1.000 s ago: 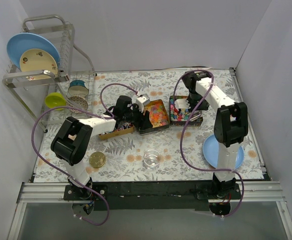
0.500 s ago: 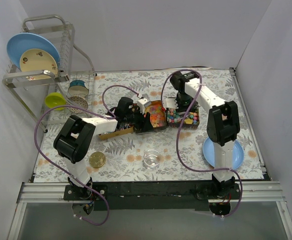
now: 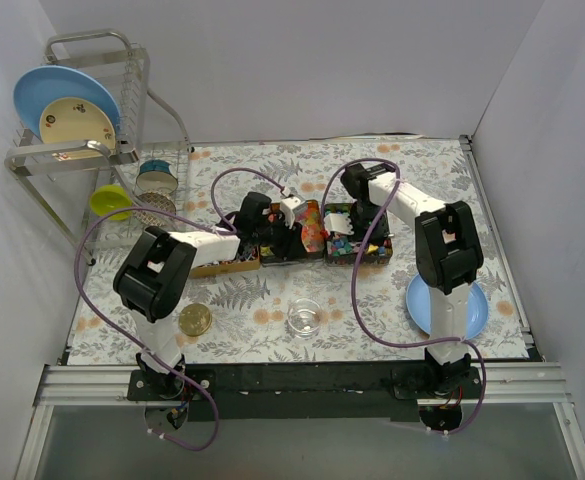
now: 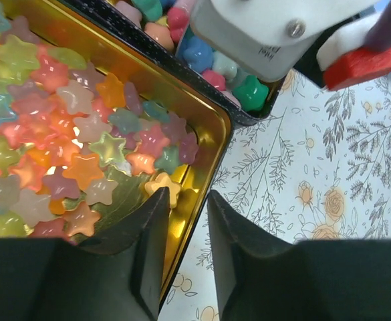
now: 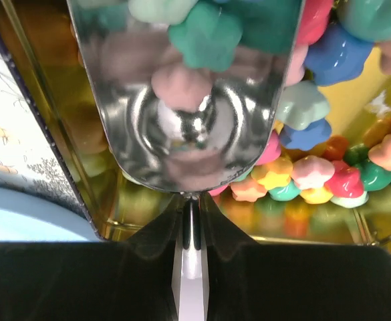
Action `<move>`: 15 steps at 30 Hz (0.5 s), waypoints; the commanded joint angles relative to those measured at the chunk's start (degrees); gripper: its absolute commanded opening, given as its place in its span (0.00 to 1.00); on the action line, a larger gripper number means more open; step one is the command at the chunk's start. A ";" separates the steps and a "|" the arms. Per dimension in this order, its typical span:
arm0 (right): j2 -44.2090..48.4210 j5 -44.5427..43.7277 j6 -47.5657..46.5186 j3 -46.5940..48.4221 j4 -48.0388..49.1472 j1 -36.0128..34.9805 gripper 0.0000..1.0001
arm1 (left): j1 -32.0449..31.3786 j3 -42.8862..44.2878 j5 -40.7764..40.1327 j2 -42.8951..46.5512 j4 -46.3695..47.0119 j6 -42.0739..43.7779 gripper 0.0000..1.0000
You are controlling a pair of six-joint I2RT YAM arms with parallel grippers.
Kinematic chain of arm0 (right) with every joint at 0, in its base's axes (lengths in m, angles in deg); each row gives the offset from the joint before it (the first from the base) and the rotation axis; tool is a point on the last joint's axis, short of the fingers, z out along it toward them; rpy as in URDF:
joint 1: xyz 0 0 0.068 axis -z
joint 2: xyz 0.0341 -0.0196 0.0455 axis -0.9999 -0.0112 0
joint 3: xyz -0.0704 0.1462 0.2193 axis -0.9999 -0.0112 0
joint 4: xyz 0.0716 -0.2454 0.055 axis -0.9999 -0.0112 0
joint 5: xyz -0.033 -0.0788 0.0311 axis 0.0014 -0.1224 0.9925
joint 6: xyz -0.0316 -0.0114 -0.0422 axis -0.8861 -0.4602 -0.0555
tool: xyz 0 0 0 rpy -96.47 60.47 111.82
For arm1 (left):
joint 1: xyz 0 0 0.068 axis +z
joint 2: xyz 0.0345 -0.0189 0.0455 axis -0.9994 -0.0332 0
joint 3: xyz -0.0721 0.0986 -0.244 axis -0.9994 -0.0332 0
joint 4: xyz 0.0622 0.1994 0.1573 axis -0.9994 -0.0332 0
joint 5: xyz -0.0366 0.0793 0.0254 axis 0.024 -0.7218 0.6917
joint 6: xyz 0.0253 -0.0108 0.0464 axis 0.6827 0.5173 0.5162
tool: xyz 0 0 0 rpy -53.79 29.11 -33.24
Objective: Pack the candies
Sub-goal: Scoop the fake candies from the storage box.
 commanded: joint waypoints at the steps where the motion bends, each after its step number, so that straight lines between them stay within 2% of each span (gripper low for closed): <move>1: 1.39 10.21 2.02 1.97 3.21 0.51 0.01 | -0.13 1.94 0.03 -1.99 -0.48 1.55 0.27; 6: 3.23 18.91 -0.09 1.98 1.99 1.92 0.01 | -0.13 3.08 1.17 -1.03 -0.22 1.20 0.27; 10: 5.87 23.57 -1.94 -0.57 2.07 3.94 0.01 | -0.04 4.57 1.43 1.43 -1.26 1.46 0.35; 15: 9.03 28.22 -2.03 -2.95 3.65 6.92 0.01 | 0.13 6.68 2.66 5.29 -5.83 2.78 0.39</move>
